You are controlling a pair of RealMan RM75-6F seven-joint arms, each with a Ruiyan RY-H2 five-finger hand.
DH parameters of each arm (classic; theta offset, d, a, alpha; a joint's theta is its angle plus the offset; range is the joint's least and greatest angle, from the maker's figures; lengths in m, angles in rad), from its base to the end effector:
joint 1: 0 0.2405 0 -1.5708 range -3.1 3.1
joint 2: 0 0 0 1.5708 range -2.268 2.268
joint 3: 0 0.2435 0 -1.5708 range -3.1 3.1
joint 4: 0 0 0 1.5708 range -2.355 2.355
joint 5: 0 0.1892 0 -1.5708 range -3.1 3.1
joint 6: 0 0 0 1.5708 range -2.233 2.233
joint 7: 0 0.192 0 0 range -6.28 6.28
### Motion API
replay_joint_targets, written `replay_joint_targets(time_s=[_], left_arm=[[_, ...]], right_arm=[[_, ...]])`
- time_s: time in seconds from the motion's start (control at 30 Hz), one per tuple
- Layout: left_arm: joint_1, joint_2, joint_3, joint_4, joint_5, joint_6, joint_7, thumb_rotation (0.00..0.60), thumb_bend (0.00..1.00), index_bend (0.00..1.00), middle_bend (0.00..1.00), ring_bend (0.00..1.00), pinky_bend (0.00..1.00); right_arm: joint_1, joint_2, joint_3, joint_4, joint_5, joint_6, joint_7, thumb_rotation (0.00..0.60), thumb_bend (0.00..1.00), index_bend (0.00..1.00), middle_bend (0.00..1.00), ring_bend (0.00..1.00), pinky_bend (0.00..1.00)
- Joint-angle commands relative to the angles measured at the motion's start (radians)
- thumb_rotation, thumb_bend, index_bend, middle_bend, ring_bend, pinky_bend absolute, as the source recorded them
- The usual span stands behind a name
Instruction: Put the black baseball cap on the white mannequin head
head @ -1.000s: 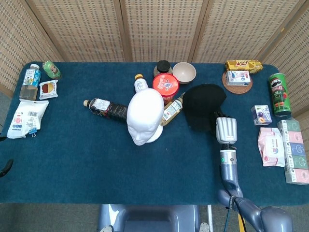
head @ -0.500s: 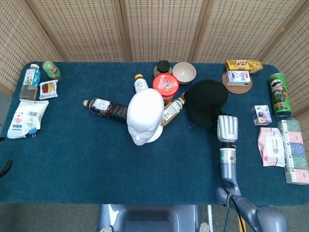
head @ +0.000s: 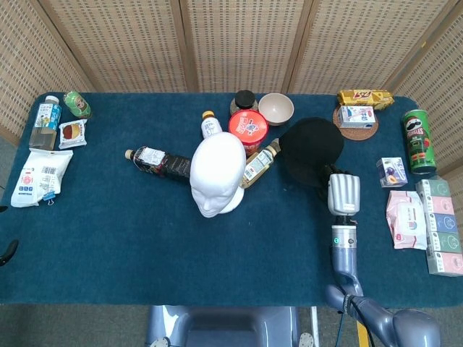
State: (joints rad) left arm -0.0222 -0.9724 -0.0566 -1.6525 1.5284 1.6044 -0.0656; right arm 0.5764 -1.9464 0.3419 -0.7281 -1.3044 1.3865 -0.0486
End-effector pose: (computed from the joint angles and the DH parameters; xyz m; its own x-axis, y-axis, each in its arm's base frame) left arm -0.2877 0.2082 0.2320 0.4328 -0.1018 0.8957 0.9009 0.0117 -0.4339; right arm -0.2186 -0.3916 0.0360 0.3395 0.2696 0.9011 -0.9336 -0.0200 0.3577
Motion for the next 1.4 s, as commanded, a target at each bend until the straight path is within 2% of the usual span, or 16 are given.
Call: replay_joint_targets(time_s=[0.03,0.33,0.47,0.73,0.93,1.4], left_arm=[[0.001,-0.001,0.000,0.003,-0.002,0.001,-0.003,0.543,0.29,0.22,0.20,0.17,0.24],[0.002,-0.005,-0.002,0.010,-0.004,0.001,-0.011,0.538,0.29,0.22,0.20,0.17,0.24],[-0.005,-0.009,-0.004,0.006,0.002,-0.005,-0.005,0.540,0.29,0.22,0.20,0.17,0.24],[-0.011,-0.012,-0.006,-0.011,0.009,-0.006,0.017,0.542,0.29,0.22,0.20,0.17,0.24],[-0.015,-0.014,-0.005,-0.026,0.014,-0.010,0.038,0.539,0.29,0.22,0.20,0.17,0.24],[-0.017,-0.020,0.000,-0.046,0.021,-0.013,0.069,0.540,0.29,0.22,0.20,0.17,0.24]], right_arm=[[-0.002,0.005,0.000,-0.013,-0.001,0.006,-0.002,0.600,0.65,0.80,0.63,0.67,0.64],[-0.016,0.044,0.007,-0.079,-0.021,0.076,0.002,0.600,0.64,0.81,0.64,0.68,0.64],[-0.045,0.119,0.028,-0.182,-0.048,0.174,0.003,0.600,0.65,0.81,0.64,0.68,0.64],[-0.096,0.242,0.042,-0.366,-0.064,0.241,-0.027,0.600,0.64,0.81,0.64,0.68,0.64],[-0.115,0.311,0.044,-0.462,-0.083,0.262,-0.044,0.600,0.64,0.81,0.65,0.68,0.64],[-0.082,0.361,0.081,-0.549,-0.131,0.291,-0.026,0.600,0.65,0.81,0.65,0.68,0.64]])
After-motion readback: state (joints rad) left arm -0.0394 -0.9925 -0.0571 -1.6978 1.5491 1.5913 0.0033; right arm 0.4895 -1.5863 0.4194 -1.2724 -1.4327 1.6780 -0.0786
